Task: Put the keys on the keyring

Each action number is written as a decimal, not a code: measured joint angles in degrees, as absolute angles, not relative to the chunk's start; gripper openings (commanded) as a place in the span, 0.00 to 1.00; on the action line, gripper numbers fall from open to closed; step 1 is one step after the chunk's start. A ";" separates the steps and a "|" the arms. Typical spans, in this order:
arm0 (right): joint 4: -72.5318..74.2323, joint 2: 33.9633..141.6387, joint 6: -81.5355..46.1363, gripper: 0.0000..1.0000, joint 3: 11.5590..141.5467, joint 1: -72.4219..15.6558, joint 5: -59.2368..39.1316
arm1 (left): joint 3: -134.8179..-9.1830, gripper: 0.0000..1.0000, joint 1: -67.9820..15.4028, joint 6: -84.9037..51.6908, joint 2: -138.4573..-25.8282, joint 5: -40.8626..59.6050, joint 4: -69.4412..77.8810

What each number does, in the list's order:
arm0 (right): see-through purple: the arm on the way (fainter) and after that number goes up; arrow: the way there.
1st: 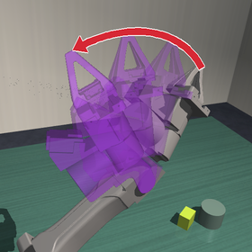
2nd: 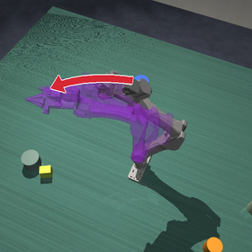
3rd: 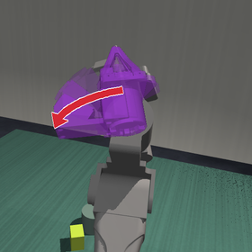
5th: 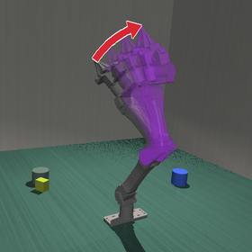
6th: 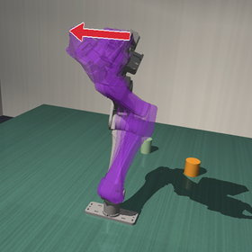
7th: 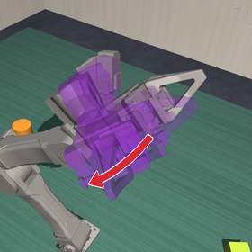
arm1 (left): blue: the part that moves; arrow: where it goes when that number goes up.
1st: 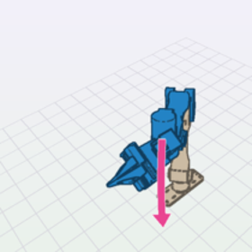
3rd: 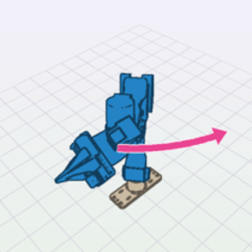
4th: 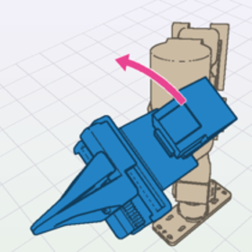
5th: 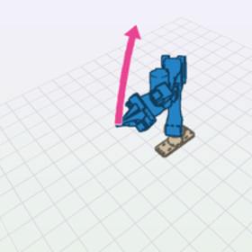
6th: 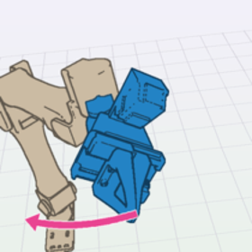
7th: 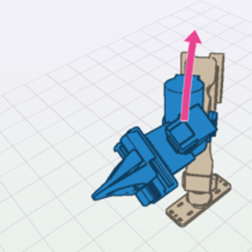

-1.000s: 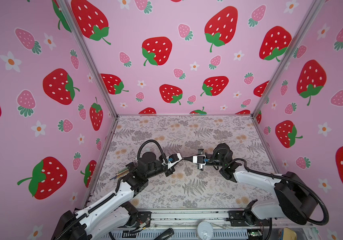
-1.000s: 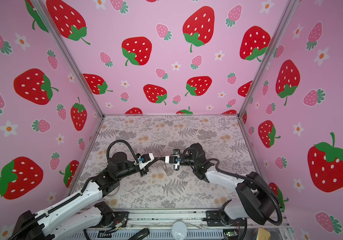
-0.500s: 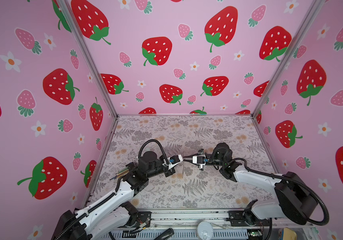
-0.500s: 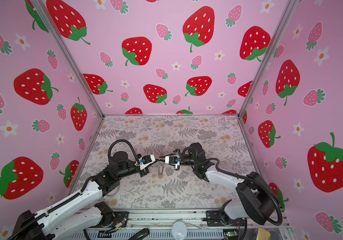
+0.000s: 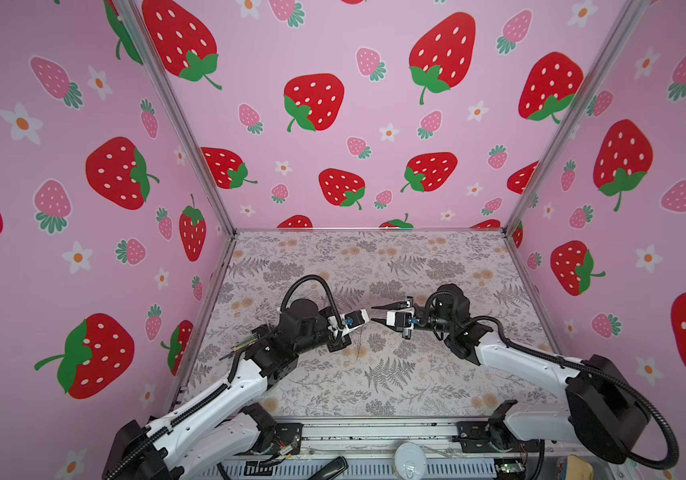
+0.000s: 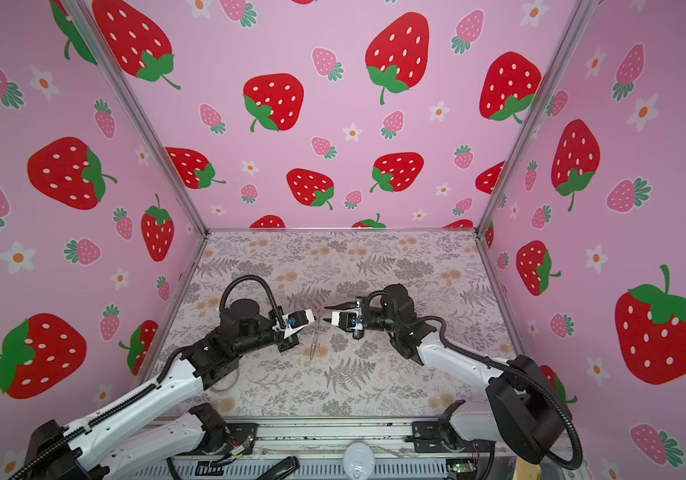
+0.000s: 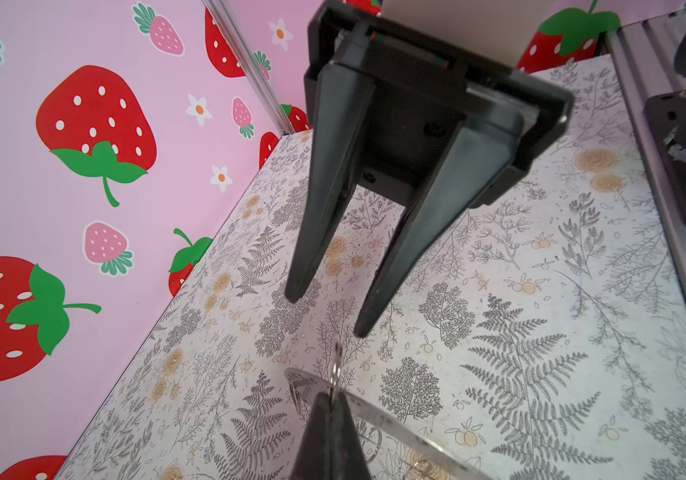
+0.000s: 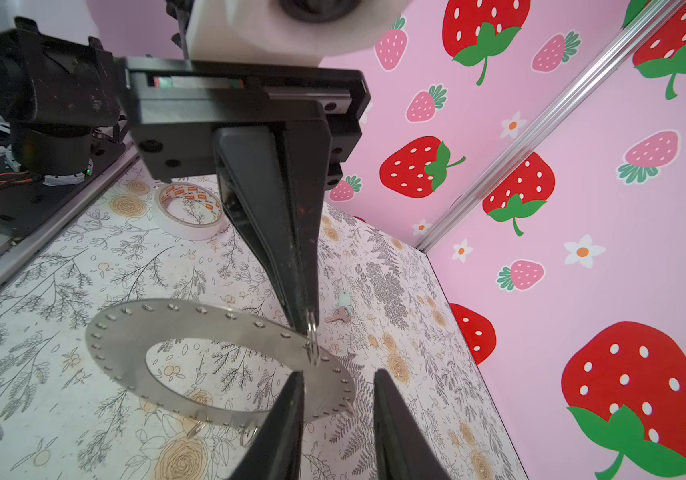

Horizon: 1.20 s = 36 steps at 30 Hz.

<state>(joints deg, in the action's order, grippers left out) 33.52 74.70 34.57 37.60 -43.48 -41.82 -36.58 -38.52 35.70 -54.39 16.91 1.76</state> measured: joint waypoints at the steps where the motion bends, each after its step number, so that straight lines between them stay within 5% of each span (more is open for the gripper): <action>1: 32.86 74.70 34.57 0.31 37.98 -43.48 -41.93 | -36.80 0.00 -38.68 35.99 -54.65 16.47 1.39; 17: 26.89 77.62 34.15 0.23 42.02 -43.88 -45.04 | -39.77 0.00 -40.45 36.45 -56.71 11.31 -1.78; 32: 26.63 78.06 34.28 0.00 42.06 -44.25 -44.47 | -40.23 0.00 -40.93 36.45 -56.73 11.11 -3.05; 33: 26.61 78.06 34.30 0.00 42.06 -44.25 -44.47 | -40.23 0.08 -40.93 36.42 -56.73 11.09 -3.05; 34: 26.63 78.06 34.30 0.00 42.06 -44.25 -44.47 | -40.23 0.26 -40.93 36.36 -56.73 11.03 -3.01; 36: 26.61 78.06 34.13 0.00 42.06 -44.25 -44.40 | -40.21 0.37 -40.84 36.25 -56.69 10.90 -2.48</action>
